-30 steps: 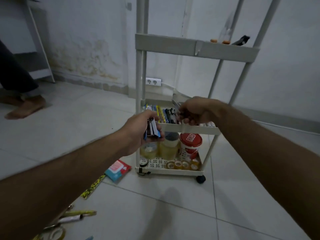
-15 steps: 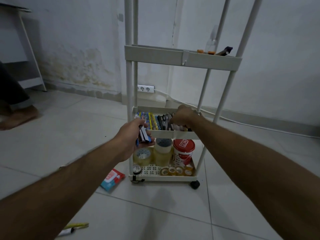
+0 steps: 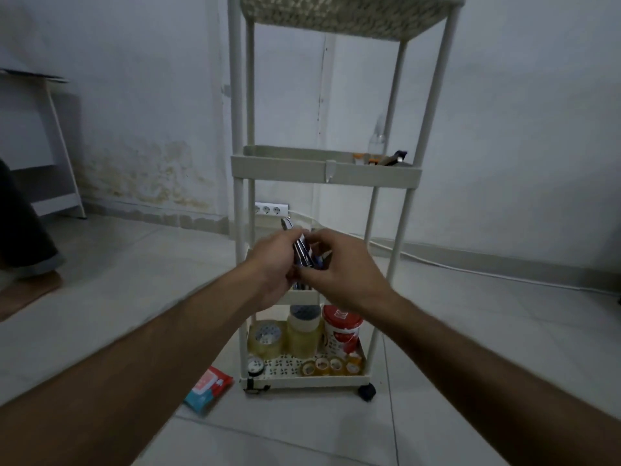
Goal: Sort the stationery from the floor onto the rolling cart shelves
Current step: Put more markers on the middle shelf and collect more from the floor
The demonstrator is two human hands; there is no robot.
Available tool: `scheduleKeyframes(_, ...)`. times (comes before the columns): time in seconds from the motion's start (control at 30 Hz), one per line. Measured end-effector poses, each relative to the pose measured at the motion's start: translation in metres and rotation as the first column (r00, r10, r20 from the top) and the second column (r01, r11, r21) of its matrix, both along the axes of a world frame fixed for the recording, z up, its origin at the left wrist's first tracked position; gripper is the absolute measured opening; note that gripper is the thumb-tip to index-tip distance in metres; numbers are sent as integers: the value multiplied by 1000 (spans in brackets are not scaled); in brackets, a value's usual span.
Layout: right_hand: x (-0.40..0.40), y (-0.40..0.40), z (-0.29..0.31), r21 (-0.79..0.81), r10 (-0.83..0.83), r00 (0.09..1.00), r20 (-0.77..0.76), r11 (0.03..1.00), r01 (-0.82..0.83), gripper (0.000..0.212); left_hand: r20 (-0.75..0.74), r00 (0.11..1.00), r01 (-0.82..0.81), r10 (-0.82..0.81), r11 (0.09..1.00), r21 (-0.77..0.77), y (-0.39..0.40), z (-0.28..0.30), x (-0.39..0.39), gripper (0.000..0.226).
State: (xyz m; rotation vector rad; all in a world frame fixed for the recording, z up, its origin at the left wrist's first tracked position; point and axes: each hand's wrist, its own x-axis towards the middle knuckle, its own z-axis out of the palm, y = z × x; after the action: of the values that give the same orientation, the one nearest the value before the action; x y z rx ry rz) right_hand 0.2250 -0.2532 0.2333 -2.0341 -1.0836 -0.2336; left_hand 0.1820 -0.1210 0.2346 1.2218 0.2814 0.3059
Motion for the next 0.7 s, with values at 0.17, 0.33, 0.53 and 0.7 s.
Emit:
scheduleKeyframes(0.17,5,-4,60,39,-122,950,288,993,116,31,124,989,77,-82,996,46,-15,63,11,38)
scheduleKeyframes(0.33,24,-9,137,76,-198,946,256,980,184,22,122,970,145,-211,902,406,-16,133,19,40)
scheduleKeyframes(0.53,94,2,208,-146,-357,929,97,918,368,23,66,996,-70,66,62,996,12,144,25,46)
scheduleKeyframes(0.7,112,21,212,-392,-338,934,116,848,356,27,18,994,-3,105,-143,990,33,113,37,52)
